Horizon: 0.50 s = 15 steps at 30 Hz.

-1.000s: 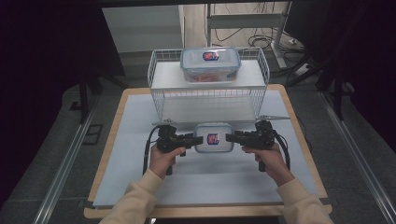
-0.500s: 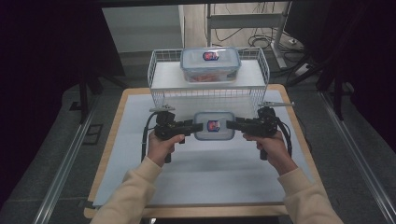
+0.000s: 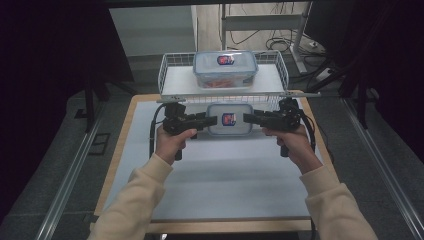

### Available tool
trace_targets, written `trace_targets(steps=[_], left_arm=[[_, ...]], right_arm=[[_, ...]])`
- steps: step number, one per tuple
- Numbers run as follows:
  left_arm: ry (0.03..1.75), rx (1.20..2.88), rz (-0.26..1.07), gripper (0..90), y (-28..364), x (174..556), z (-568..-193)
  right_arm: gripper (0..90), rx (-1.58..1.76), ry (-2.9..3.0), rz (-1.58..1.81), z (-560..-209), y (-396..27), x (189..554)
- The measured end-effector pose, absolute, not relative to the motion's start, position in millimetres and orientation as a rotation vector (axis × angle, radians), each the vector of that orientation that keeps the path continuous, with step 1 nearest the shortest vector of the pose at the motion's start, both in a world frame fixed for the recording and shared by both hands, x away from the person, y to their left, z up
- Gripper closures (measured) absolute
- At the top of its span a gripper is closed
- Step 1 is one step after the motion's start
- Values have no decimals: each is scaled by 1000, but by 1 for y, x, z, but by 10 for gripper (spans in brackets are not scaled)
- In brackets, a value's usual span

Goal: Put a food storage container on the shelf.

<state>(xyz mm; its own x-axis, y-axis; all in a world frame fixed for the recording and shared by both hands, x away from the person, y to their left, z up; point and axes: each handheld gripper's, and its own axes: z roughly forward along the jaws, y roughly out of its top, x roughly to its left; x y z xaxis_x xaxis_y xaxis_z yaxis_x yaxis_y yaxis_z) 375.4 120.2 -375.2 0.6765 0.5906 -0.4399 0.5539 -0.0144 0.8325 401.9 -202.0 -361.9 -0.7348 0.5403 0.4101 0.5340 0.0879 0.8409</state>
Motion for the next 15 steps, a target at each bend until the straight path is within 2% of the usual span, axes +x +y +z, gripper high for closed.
trace_targets(steps=[15], left_arm=[[922, 1655, 47, 507, 123, 395, -352]], right_arm=[[520, 1111, 2308, 1768, -333, -200, 421]])
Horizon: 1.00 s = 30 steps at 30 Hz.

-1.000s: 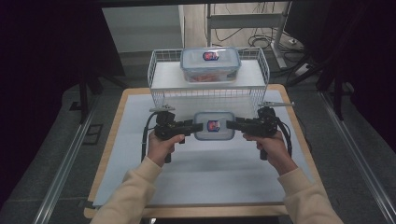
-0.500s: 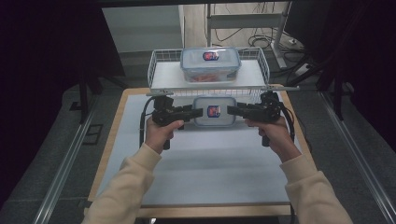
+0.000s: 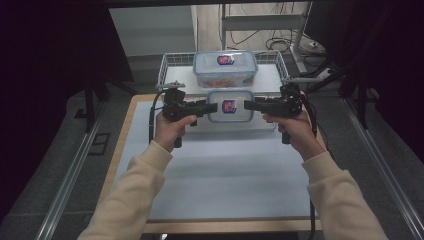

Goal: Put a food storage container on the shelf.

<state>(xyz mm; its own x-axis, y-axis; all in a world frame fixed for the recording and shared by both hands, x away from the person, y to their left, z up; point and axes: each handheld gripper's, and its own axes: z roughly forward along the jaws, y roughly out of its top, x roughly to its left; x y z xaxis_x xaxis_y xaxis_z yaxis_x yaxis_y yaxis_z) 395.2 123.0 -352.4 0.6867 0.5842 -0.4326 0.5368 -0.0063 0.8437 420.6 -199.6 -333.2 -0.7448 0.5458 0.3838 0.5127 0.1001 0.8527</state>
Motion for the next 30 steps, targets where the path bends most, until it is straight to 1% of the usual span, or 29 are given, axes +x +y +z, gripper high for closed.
trace_targets(steps=[15, 30], left_arm=[[903, 1648, 51, 507, 127, 412, -336], [901, 1648, 58, 507, 124, 438, -313]], right_arm=[[520, 1087, 2302, 1752, -314, -194, 434], [520, 1091, 2290, 1762, -292, -198, 461]])
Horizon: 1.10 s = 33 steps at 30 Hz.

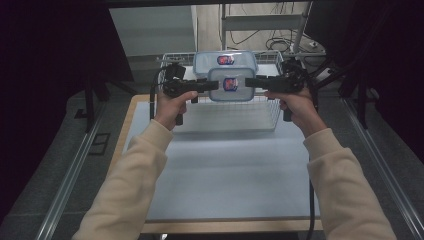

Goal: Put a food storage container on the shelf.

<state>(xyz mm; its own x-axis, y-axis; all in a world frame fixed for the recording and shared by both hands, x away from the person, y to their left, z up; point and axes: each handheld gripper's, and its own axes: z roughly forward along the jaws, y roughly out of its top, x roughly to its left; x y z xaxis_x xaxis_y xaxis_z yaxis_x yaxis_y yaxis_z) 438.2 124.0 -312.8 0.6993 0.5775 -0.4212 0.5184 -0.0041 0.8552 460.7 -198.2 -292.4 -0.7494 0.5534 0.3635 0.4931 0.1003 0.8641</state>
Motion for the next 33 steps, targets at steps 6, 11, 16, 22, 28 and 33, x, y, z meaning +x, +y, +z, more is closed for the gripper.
trace_targets(steps=[6, 11, 16, 22, 28, 33], left_arm=[[898, 1660, 61, 507, 124, 449, -302], [894, 1656, 69, 507, 125, 455, -292], [897, 1647, 78, 508, 128, 461, -284], [900, 1632, 74, 507, 133, 472, -277], [902, 1641, 82, 507, 134, 487, -266], [914, 1630, 79, 506, 137, 500, -264]], right_arm=[[520, 1099, 2284, 1771, -285, -198, 471], [520, 1091, 2282, 1776, -276, -198, 477], [520, 1079, 2285, 1779, -267, -195, 485], [521, 1067, 2287, 1778, -258, -190, 495], [520, 1077, 2287, 1775, -249, -188, 511], [518, 1072, 2290, 1780, -245, -185, 527]])
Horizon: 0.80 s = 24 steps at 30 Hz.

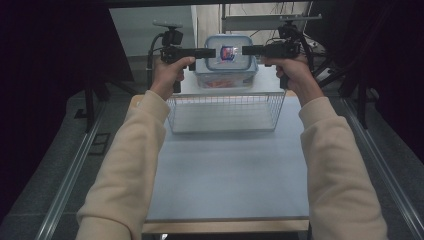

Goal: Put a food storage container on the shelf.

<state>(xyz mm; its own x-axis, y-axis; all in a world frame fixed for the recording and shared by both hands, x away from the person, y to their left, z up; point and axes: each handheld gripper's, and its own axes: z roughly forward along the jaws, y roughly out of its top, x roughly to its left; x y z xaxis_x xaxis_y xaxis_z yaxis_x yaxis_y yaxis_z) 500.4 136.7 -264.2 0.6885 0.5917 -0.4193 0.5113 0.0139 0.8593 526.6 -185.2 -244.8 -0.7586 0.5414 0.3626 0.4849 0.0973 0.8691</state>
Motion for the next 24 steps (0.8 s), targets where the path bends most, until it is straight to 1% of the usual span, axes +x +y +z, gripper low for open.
trace_targets(steps=[5, 7, 8, 11, 15, 18, 21, 24], left_arm=[[943, 1615, 67, 505, 139, 516, -271], [964, 1616, 43, 504, 139, 521, -277], [977, 1578, 33, 507, 140, 522, -279], [993, 1555, 30, 507, 140, 524, -280], [1034, 1511, -7, 503, 140, 527, -283], [1062, 1499, -46, 486, 140, 531, -286], [1083, 1469, -94, 443, 141, 536, -292], [1093, 1454, -110, 423, 141, 539, -294]], right_arm=[[513, 1097, 2304, 1756, -245, -180, 544], [511, 1121, 2309, 1744, -249, -179, 550], [508, 1132, 2310, 1737, -252, -179, 552], [510, 1173, 2281, 1807, -259, -180, 557], [494, 1198, 2263, 1812, -261, -179, 559], [468, 1230, 2242, 1809, -264, -178, 561], [438, 1282, 2236, 1831, -269, -178, 563], [423, 1313, 2221, 1857, -273, -179, 565]])
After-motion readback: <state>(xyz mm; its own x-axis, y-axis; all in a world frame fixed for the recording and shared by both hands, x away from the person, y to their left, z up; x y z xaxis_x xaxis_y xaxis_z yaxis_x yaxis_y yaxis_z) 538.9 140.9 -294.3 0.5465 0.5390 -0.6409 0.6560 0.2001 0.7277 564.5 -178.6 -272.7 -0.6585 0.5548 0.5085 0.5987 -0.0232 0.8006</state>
